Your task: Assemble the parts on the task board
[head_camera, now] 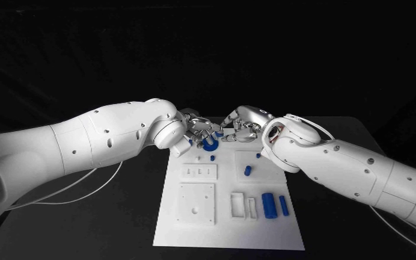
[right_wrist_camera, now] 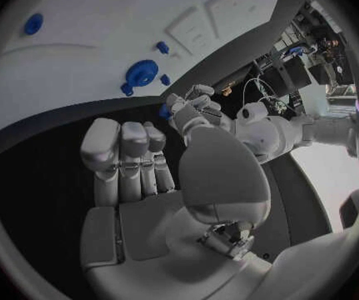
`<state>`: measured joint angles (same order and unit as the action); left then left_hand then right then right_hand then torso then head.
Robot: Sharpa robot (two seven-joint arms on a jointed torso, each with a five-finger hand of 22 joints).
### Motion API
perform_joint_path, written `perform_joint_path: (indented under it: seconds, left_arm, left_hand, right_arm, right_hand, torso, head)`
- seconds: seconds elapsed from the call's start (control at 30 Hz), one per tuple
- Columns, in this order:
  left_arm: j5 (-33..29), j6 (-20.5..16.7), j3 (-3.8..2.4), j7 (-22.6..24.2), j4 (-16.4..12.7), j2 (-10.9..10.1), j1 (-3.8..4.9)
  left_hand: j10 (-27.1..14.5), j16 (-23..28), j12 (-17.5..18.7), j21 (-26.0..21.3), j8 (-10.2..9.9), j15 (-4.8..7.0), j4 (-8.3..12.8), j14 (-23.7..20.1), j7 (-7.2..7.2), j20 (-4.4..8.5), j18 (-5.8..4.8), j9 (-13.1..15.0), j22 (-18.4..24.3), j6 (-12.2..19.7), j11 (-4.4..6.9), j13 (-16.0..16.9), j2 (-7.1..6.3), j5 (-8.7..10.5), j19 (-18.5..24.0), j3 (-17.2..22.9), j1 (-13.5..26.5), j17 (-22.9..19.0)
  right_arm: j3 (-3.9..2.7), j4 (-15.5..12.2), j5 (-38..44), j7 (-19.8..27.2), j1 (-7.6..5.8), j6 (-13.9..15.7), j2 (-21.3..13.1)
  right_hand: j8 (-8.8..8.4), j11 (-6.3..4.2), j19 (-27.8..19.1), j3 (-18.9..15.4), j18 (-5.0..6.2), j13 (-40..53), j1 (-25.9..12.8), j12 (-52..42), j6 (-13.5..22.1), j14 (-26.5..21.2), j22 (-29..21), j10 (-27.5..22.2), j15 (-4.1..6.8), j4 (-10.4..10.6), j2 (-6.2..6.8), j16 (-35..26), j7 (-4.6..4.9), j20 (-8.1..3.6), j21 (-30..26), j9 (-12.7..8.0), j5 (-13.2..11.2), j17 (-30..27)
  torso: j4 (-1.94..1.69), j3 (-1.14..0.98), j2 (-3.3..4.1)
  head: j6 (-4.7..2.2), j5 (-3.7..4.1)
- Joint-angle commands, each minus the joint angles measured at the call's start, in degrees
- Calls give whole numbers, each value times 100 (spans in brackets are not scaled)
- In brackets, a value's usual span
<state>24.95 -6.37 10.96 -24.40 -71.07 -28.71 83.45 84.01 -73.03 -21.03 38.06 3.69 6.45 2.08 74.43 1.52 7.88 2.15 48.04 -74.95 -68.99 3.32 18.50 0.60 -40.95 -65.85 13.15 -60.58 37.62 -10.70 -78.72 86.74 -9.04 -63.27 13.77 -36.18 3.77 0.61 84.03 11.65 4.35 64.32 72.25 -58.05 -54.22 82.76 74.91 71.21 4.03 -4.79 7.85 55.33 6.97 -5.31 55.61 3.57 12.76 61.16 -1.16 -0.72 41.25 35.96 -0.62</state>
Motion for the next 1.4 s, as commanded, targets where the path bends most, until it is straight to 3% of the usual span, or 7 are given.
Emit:
perform_joint_path:
  seconds: [0.03,0.23,0.47,0.63,0.8,1.07,1.4]
  left_arm:
    - [67,150,-5,58,-23,-54,-10]
    - [202,520,-5,-61,-64,-221,-15]
    - [559,1263,-4,-372,-147,-413,-15]
    - [778,1665,-3,-668,-189,-451,-15]
    - [992,1861,78,-971,-279,-473,-16]
    - [1347,1648,238,-1180,-466,-495,-24]
    - [1596,1419,273,-1271,-447,-388,-99]
  left_hand:
    - [233,-24,-40,-25,4,16,1025,41,-139,-6,-31,-10,-31,-198,45,-2,32,-41,-41,986,-35,8]
    - [238,-21,-55,-32,3,20,1057,51,-140,-3,-29,-25,-50,-217,44,-7,14,-72,-46,985,-49,21]
    - [234,1,-62,-38,5,25,1067,48,-135,3,-27,-35,-64,-203,45,-14,32,-75,-57,992,-51,9]
    - [225,24,-63,-46,4,23,1076,34,-130,2,-29,-28,-71,-189,41,-14,49,-51,-56,995,-50,-16]
    - [224,38,-58,-51,5,22,1091,37,-129,2,-28,-20,-75,-180,40,-16,65,-19,-60,997,-49,-29]
    - [238,18,-108,-64,7,35,1138,107,-144,12,-36,10,-78,-207,53,1,94,18,-108,973,6,42]
    - [245,-30,-204,-71,8,51,1110,177,-172,27,-52,73,-77,-249,70,29,114,63,-154,953,71,146]
  right_arm:
    - [-1,-34,-139,203,4,216,-123]
    - [-17,-133,-316,407,5,224,-443]
    - [-201,-93,-1102,682,3,539,-787]
    - [-341,118,-2081,897,-43,902,-840]
    - [-403,508,-3408,1194,-167,1259,-750]
    - [-425,1029,-5108,1722,-276,1248,-519]
    - [-429,1161,-5476,1938,-299,1178,-353]
  right_hand:
    - [-40,6,262,-462,113,-181,239,113,248,-49,670,-100,-49,201,-49,-121,14,76,-189,-18,58,-111]
    - [-47,14,141,-345,180,-707,328,614,359,-282,501,-391,-73,159,39,-491,22,98,-913,-25,415,-423]
    - [-30,-31,145,324,194,-1253,108,871,-176,-388,409,-514,-53,-68,-12,-671,-4,78,-1563,-5,682,-656]
    - [-24,-41,-223,548,306,-2039,-93,1583,-376,-697,-284,-445,-78,-20,-34,-1091,-7,124,-3693,0,695,-1051]
    - [-23,24,-541,688,171,-3404,-239,2954,-488,-1238,-1006,-271,-214,48,-96,-1677,-6,236,-4573,1,649,-1743]
    - [-29,480,-1857,968,254,-6080,-355,5431,-465,-1729,-3956,-116,-844,-121,-298,-4155,140,886,-5204,-1,472,-4313]
    - [-21,656,-2139,1089,327,-6098,-366,5455,-426,-1843,-6826,-577,-1127,-223,-327,-5131,184,1237,-5072,2,506,-5737]
  torso:
    - [-3,0,-1]
    - [28,-9,-12]
    - [73,-6,-67]
    - [83,2,-105]
    - [66,9,-142]
    - [21,27,-182]
    - [35,30,-177]
  head:
    - [-8,-22]
    - [5,-34]
    - [81,-83]
    - [135,-106]
    - [236,-127]
    - [359,-171]
    - [457,-235]
